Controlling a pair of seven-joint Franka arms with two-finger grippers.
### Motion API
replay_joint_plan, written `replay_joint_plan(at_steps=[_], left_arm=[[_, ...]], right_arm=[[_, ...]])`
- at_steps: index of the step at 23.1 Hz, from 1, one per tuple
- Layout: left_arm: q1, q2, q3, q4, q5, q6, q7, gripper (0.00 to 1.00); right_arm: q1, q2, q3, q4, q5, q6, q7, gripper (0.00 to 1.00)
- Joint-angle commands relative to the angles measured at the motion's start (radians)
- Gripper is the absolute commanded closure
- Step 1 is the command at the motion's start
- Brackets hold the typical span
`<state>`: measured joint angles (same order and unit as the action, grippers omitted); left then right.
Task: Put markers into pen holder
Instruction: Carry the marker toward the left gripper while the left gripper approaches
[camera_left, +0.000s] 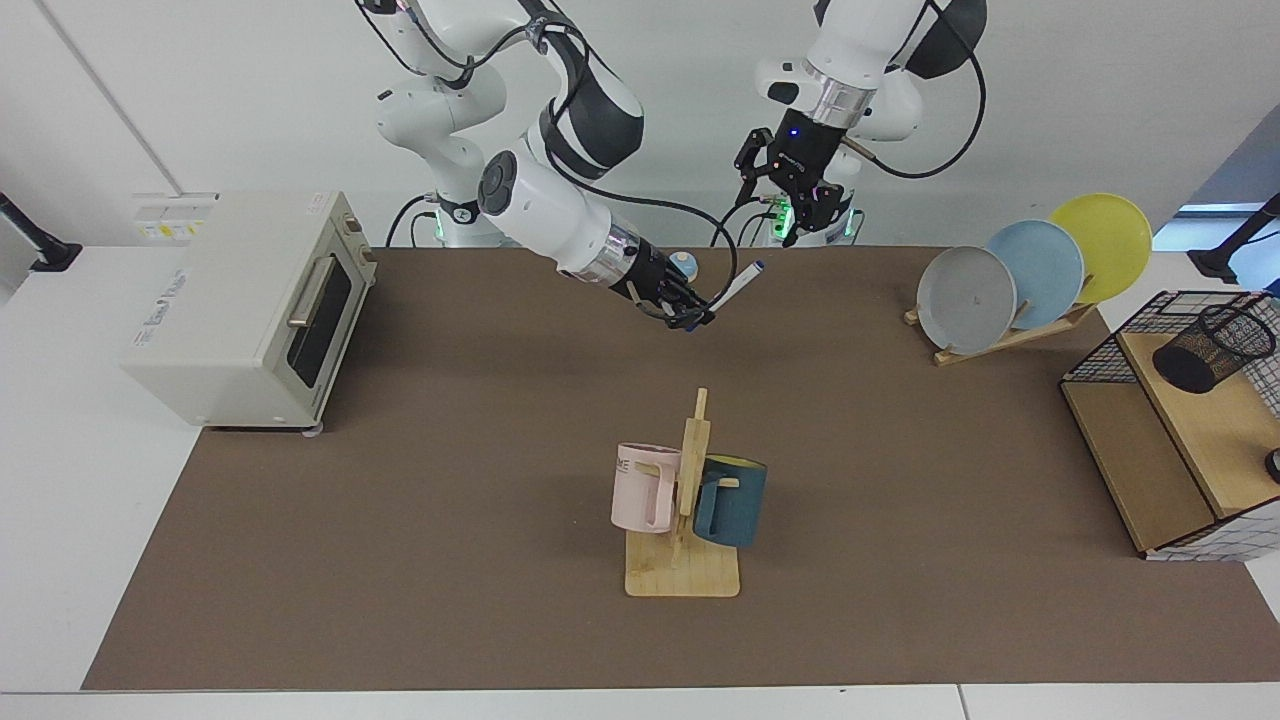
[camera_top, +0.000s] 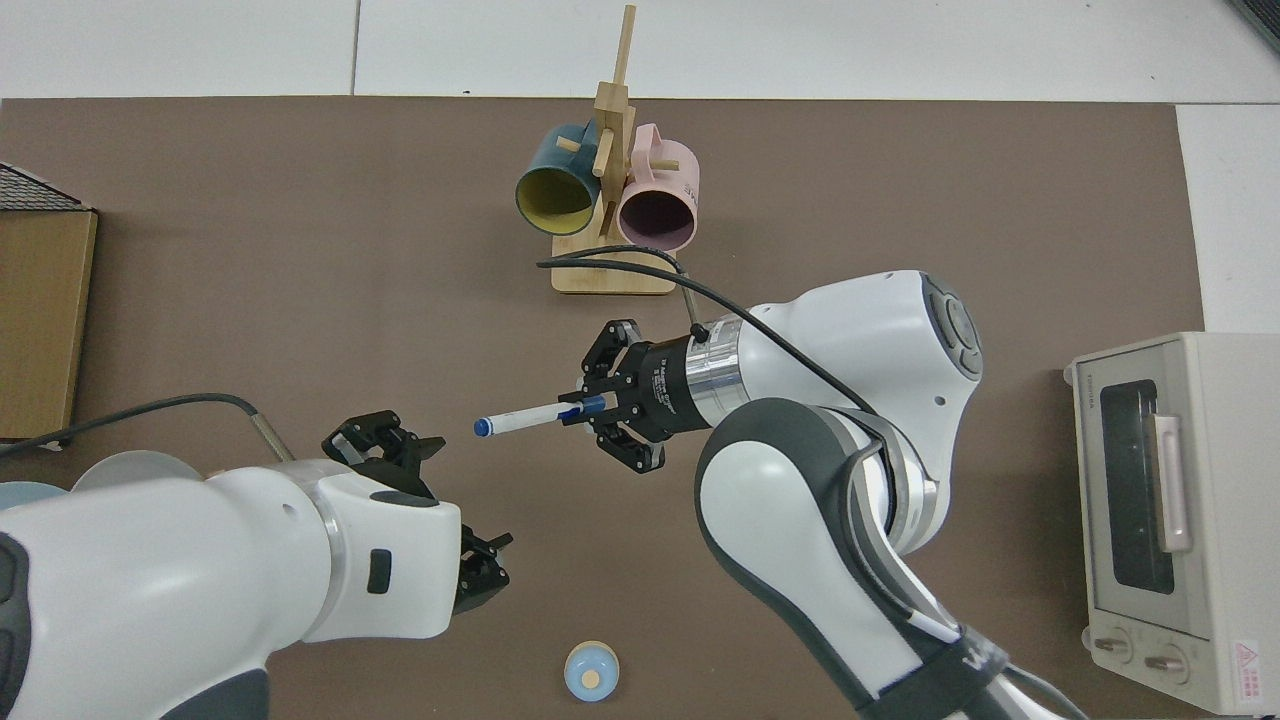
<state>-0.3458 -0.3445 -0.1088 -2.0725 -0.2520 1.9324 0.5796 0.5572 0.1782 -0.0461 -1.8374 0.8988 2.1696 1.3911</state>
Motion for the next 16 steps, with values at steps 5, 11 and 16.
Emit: replay_joint_plan(at_steps=[5, 11, 16], left_arm=[[-0.002, 0.001, -0.005, -0.06, 0.017, 0.083, 0.041, 0.01], [0.001, 0.038, 0.005, 0.003, 0.092, 0.065, 0.194, 0.0], [-0.004, 0.134, -0.006, 0.165, 0.192, -0.073, 0.118, 0.0]], right_arm=[[0.016, 0.011, -0.004, 0.013, 0.012, 0.022, 0.037, 1.0], [0.016, 0.011, -0.004, 0.013, 0.012, 0.022, 0.036, 1.0], [0.015, 0.011, -0.004, 0.015, 0.011, 0.021, 0.034, 1.0]])
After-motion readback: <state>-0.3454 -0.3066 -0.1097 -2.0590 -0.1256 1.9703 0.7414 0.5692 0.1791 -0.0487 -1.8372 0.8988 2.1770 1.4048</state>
